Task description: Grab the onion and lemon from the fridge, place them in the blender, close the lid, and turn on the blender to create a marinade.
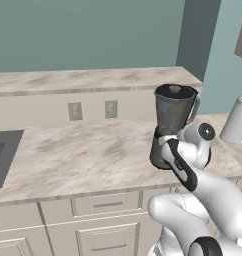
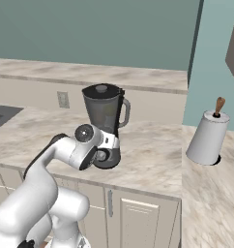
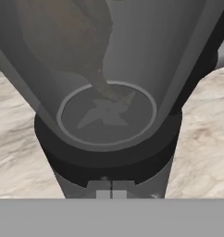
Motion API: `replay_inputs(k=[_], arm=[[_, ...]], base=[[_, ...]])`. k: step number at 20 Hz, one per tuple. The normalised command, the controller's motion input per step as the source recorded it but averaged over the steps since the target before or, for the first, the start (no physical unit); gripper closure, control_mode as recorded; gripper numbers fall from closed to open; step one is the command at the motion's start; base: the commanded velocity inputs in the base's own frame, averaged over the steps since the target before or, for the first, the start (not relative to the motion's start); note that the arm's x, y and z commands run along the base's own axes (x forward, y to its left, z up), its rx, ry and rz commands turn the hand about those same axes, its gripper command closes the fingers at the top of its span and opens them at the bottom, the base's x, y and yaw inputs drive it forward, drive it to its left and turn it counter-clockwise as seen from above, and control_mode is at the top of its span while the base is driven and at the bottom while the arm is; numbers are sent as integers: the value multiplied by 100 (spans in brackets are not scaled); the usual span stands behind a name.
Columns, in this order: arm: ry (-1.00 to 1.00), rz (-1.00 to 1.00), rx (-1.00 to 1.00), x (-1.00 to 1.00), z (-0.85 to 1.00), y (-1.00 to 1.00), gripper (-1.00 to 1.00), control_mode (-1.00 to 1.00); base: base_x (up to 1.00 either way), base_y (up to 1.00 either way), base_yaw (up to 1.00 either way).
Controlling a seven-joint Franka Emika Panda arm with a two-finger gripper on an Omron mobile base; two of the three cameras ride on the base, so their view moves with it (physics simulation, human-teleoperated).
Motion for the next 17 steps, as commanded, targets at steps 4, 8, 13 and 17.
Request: replay_inputs(k=[4,8,13,17], arm=[[-2,0,-1,-6,-17,2,100,-100],[-3,0,-1,0,-2,1,100,-100],[-4,0,-1,3,-1,0,100,-100],[0,0,-5,0,-27,8,100,-100]], base=[[0,0,0],[0,0,0],[0,0,0],[0,0,0]])
